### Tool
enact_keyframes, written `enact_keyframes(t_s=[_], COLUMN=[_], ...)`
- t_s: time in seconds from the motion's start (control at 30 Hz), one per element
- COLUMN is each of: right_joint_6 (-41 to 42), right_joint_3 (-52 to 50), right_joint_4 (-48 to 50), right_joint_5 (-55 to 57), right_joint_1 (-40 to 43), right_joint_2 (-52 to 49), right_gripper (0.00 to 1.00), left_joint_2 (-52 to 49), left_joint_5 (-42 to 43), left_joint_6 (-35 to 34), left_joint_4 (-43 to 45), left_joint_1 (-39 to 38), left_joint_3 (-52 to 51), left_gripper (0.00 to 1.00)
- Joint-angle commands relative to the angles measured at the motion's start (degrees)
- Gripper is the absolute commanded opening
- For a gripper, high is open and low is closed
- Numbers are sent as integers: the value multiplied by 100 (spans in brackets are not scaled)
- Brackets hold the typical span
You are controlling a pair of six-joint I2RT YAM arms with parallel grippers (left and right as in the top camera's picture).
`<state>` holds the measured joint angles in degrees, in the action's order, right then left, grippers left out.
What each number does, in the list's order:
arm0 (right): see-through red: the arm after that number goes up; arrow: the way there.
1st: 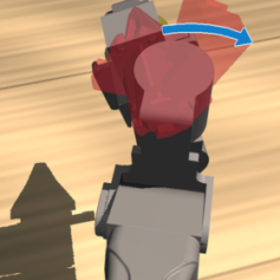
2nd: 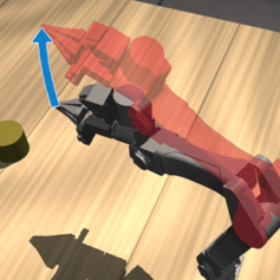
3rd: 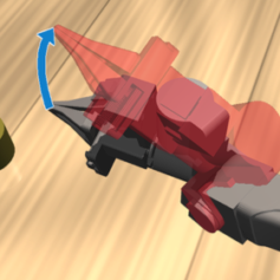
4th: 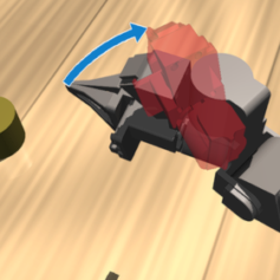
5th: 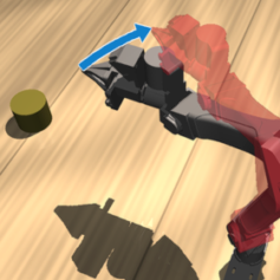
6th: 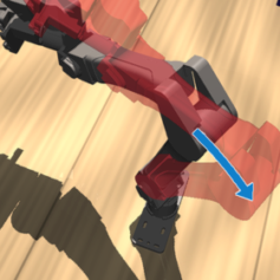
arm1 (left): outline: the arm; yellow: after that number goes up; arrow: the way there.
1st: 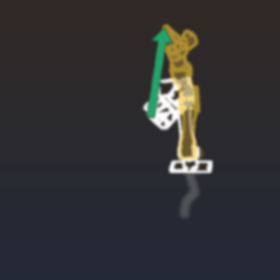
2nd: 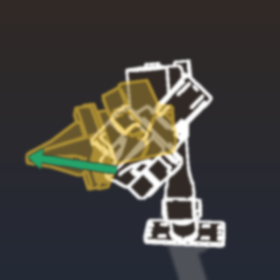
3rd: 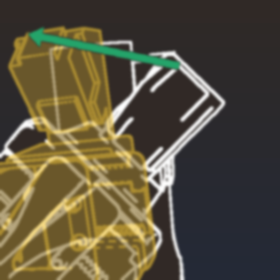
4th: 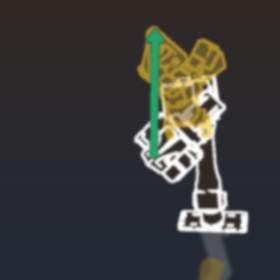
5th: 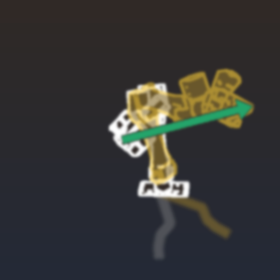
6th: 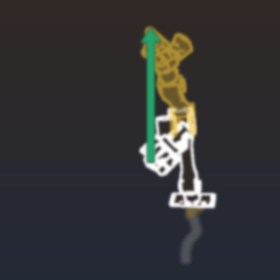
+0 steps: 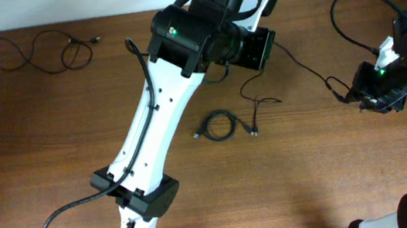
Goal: Untangle cables
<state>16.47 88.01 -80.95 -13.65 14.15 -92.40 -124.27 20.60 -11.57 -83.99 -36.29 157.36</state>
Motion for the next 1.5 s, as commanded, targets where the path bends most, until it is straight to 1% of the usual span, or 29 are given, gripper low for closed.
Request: enact_keyframes(t_s=[0.0,0.17,0.23,0.3,0.37,0.43,0.5,0.57,0.63,0.8,0.97,1.13,1.27,1.33,1.47], right_joint_6=[-343,-885,-929,-1029,-1027,-1003,-1003,-1005,-1010,-1073,-1073,-1075,-1757,-1799,-1799], right_joint_3=[4,4,4,4,4,4,4,4,4,4,4,4,4,4,4], right_joint_4=[-70,-186,-199,-192,-188,-197,-219,-260,-282,-208,-63,-66,-63,-13,160], right_joint_5=[-398,-1259,-1311,-1231,-898,-498,-525,-632,-861,-1622,-1729,-1840,-2769,-2946,-2946], right_joint_1=[46,46,46,46,46,46,46,46,46,46,42,42,42,42,42], right_joint_2=[101,101,101,96,96,96,96,96,96,96,96,96,96,96,96], right_gripper=[41,44,44,44,44,44,43,44,43,47,47,50,52,53,57], left_joint_2=[236,236,236,236,236,236,236,236,236,236,236,236,236,236,236], left_joint_5=[107,116,297,750,1134,1945,2653,3132,3167,3171,3171,3040,3042,3042,3047], left_joint_6=[28,-216,-271,-267,-151,111,310,420,422,485,485,612,612,612,612], left_joint_4=[142,297,302,315,374,551,737,901,920,831,824,756,688,658,549], left_joint_1=[129,129,129,129,118,129,160,173,173,173,155,155,151,146,146], left_joint_3=[94,94,94,94,94,94,94,94,94,94,94,94,94,94,94], left_gripper=[0,0,0,0,0,0,0,0,0,0,0,0,0,0,0])
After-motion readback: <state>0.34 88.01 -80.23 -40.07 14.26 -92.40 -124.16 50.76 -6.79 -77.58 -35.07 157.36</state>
